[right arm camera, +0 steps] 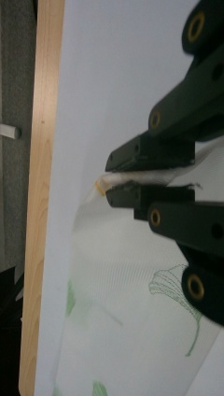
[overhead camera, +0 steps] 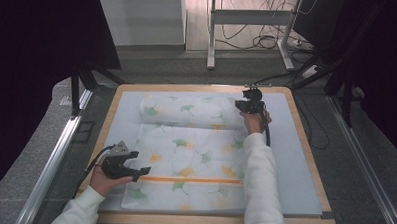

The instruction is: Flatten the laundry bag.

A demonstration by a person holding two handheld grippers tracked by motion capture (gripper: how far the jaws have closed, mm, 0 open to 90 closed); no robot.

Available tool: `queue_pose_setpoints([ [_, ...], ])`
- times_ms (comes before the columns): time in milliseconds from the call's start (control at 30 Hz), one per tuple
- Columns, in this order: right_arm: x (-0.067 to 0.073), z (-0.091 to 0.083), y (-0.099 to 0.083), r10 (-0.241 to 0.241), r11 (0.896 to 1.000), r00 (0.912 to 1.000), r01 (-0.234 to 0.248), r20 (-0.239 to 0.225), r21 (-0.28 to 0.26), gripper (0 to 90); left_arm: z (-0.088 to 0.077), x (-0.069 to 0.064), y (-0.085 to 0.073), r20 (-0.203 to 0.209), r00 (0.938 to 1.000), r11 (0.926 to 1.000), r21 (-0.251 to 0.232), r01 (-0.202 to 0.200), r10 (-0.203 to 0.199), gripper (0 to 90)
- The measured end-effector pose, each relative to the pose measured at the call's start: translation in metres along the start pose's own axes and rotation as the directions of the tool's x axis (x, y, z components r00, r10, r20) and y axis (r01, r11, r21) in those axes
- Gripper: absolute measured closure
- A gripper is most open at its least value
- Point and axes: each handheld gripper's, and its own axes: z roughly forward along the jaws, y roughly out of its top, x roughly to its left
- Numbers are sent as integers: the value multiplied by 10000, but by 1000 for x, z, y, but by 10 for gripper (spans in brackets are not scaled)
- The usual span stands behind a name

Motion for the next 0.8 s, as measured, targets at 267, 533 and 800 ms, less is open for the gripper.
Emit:
queue_pose_setpoints([
  [267,-7,-11,-2,587,9966,9964,-549,606,-615,457,1,0,0,16,10000,10000,5,4,-4,178],
  [533,0,-23,-10,19,9994,9975,-43,-704,-340,670,1,0,0,25,10000,10000,7,22,-22,178],
  [800,20,-9,-24,-716,9949,9837,823,-1650,590,876,1,0,0,25,10000,10000,4,23,-23,178],
])
